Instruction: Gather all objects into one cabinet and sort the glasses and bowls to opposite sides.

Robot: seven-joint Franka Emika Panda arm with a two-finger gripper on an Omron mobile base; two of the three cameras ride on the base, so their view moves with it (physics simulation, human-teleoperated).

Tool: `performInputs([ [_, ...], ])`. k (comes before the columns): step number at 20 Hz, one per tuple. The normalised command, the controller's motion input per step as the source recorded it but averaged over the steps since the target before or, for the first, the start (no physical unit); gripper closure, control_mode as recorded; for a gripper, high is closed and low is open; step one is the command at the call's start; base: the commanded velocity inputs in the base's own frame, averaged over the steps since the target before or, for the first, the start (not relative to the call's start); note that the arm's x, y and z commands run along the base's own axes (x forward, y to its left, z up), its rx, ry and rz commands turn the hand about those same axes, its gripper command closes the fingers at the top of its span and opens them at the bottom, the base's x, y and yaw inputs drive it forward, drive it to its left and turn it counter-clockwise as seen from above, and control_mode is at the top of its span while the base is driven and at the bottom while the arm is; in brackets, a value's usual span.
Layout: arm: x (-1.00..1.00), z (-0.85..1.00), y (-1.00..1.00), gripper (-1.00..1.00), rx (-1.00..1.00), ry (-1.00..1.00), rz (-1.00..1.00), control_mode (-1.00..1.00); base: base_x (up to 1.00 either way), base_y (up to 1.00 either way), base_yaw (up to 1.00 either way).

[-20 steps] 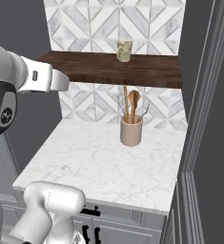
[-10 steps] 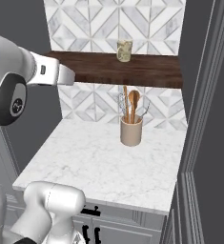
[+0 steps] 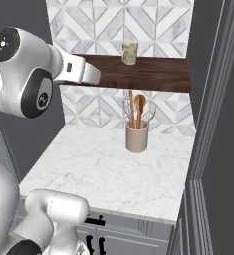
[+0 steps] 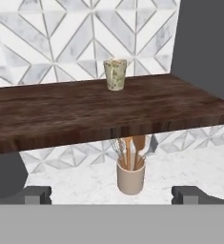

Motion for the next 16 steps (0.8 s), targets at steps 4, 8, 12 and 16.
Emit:
performInputs([
  [4, 0.38, -0.02, -0.14, -1.0, 0.0, 0.0, -0.01, -1.0, 0.0, 0.0, 0.0],
  [8, 0.4, -0.01, 0.0, -1.0, 0.0, 0.0, 0.0, -1.0, 0.0, 0.0, 0.0],
  [12, 0.61, 0.0, 0.0, -1.0, 0.0, 0.0, 0.0, -1.0, 0.0, 0.0, 0.0],
  [16, 0.65, 0.0, 0.0, -1.0, 0.0, 0.0, 0.0, -1.0, 0.0, 0.0, 0.0],
])
